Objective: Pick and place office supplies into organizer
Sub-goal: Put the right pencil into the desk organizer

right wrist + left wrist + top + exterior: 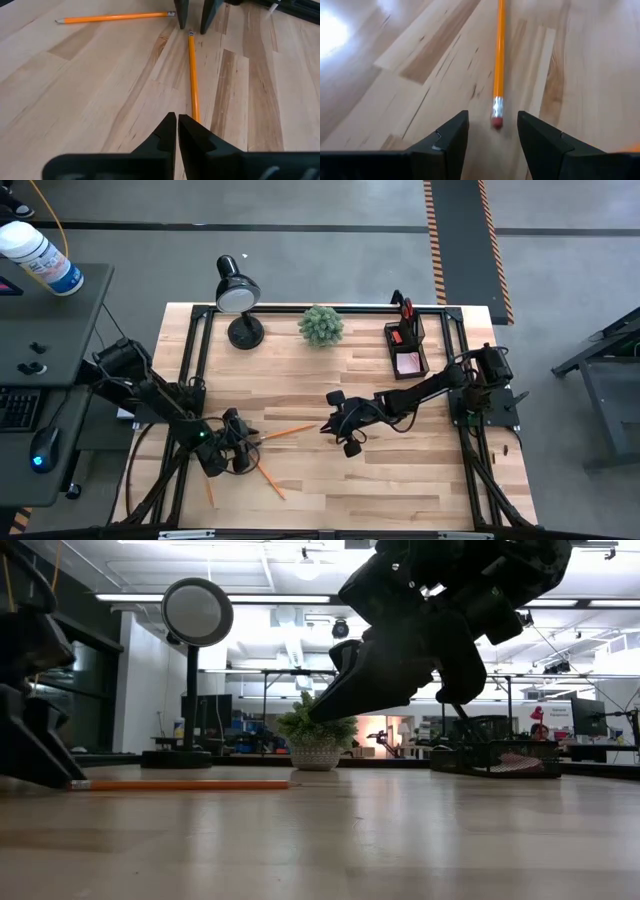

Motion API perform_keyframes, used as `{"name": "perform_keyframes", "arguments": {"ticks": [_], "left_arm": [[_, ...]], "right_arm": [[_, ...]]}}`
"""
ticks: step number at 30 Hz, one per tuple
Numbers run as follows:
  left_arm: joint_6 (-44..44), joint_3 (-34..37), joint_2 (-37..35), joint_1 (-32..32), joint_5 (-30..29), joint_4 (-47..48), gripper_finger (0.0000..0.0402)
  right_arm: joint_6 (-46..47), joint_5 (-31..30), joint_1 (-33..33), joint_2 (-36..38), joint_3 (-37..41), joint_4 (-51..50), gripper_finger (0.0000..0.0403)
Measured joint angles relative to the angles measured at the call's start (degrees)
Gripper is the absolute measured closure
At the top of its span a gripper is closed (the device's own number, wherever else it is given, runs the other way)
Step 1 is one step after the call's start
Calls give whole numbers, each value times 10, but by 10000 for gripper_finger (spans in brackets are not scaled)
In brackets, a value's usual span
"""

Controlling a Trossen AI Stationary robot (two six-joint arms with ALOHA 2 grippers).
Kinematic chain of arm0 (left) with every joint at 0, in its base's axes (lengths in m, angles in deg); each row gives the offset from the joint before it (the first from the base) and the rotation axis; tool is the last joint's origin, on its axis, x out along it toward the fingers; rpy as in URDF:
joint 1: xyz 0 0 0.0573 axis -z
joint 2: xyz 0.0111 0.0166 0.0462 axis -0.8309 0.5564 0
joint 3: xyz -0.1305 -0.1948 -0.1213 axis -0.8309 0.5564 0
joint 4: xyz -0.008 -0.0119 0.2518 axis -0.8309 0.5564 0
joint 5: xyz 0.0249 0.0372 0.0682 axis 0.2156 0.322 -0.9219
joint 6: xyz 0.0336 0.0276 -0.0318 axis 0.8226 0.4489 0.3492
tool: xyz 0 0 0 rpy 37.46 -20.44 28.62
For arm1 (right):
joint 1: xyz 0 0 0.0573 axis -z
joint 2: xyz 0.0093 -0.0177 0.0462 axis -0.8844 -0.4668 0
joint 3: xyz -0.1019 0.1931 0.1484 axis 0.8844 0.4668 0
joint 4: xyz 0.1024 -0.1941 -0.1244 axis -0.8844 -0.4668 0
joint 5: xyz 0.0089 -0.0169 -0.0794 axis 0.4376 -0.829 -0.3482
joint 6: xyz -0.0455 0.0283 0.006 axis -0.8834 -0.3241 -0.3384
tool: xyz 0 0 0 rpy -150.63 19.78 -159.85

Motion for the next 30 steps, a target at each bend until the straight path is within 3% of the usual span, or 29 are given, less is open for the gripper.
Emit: {"name": "perform_keyframes", "arguments": {"ticks": [10,23,30], "left_arm": [[84,1,6,-39,54,-60,246],[108,0,6,-38,66,-51,386],[159,2,9,-38,61,-101,397]], "right_arm": [[1,0,0,0,0,1,392],[2,3,0,0,0,1,392],[1,3,0,0,0,1,392]]}}
